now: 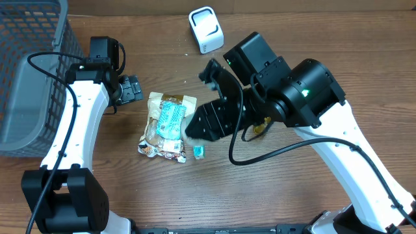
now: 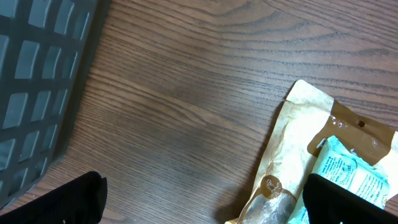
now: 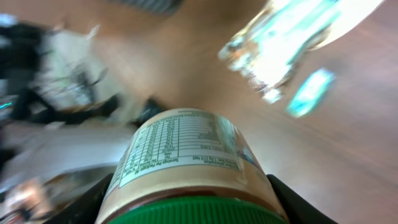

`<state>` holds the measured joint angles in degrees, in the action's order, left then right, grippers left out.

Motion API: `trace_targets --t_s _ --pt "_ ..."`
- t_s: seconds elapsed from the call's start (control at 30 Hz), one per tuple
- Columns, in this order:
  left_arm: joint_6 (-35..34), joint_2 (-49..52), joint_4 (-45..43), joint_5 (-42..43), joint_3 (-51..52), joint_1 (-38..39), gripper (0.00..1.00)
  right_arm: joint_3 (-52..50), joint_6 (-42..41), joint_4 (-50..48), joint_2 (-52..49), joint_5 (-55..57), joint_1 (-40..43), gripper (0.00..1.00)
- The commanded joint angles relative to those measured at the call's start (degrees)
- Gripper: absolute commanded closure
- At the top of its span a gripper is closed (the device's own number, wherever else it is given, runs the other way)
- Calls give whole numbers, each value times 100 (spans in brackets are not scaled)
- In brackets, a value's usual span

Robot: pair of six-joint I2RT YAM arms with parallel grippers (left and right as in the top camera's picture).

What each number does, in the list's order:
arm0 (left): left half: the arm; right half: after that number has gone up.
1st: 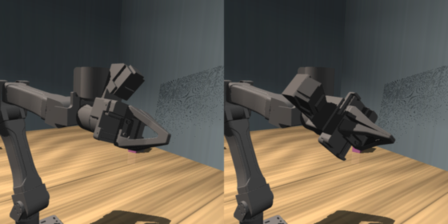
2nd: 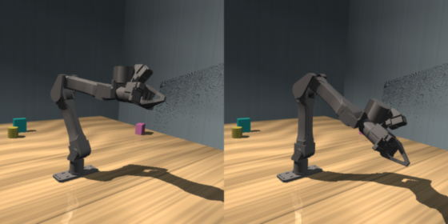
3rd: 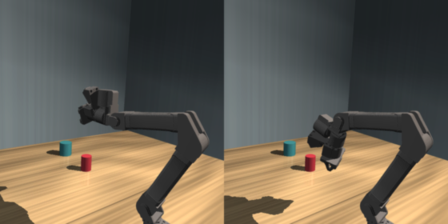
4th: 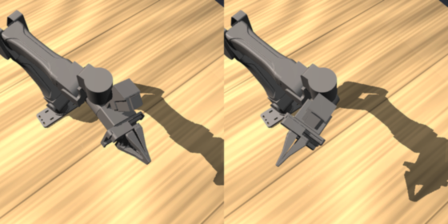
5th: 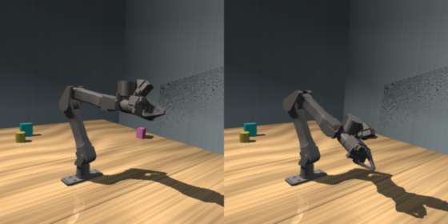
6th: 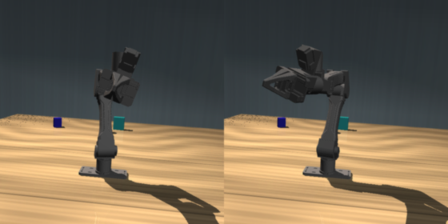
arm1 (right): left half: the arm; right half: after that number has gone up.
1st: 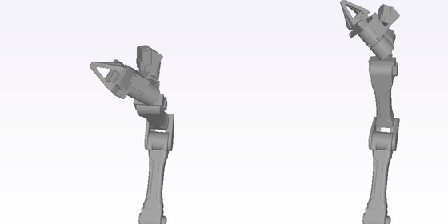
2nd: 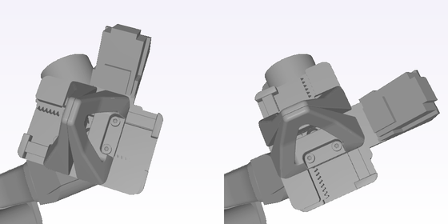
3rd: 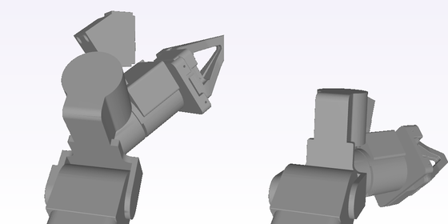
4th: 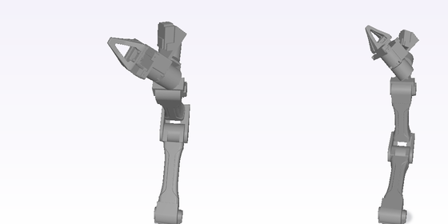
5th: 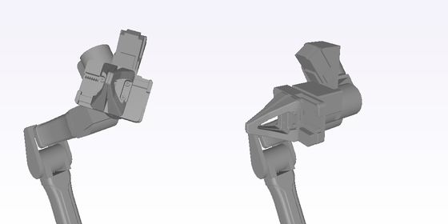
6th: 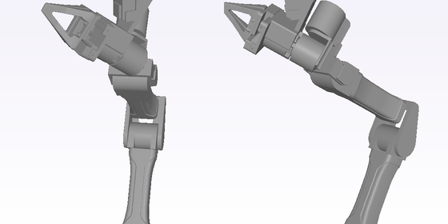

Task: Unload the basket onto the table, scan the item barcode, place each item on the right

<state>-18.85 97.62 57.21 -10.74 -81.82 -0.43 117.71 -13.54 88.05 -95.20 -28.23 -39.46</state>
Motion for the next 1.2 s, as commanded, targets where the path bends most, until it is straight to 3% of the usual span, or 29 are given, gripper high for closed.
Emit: trace_targets --t_s 0.0,0.07,0.13,0.43,1.17 --pt "107 -24 -24 -15 -83 7 0 74 55 -297 85 1523 0 64" --pt "109 -24 -24 -15 -83 7 0 74 55 -629 85 2162 0 65" --pt "109 -24 -24 -15 -83 7 0 74 52 -914 85 2743 0 75" --pt "107 -24 -24 -15 -83 7 1 74 52 -1718 79 3895 0 85" --pt "107 -24 -26 -15 -83 7 0 61 33 -1976 -1228 3910 422 89"
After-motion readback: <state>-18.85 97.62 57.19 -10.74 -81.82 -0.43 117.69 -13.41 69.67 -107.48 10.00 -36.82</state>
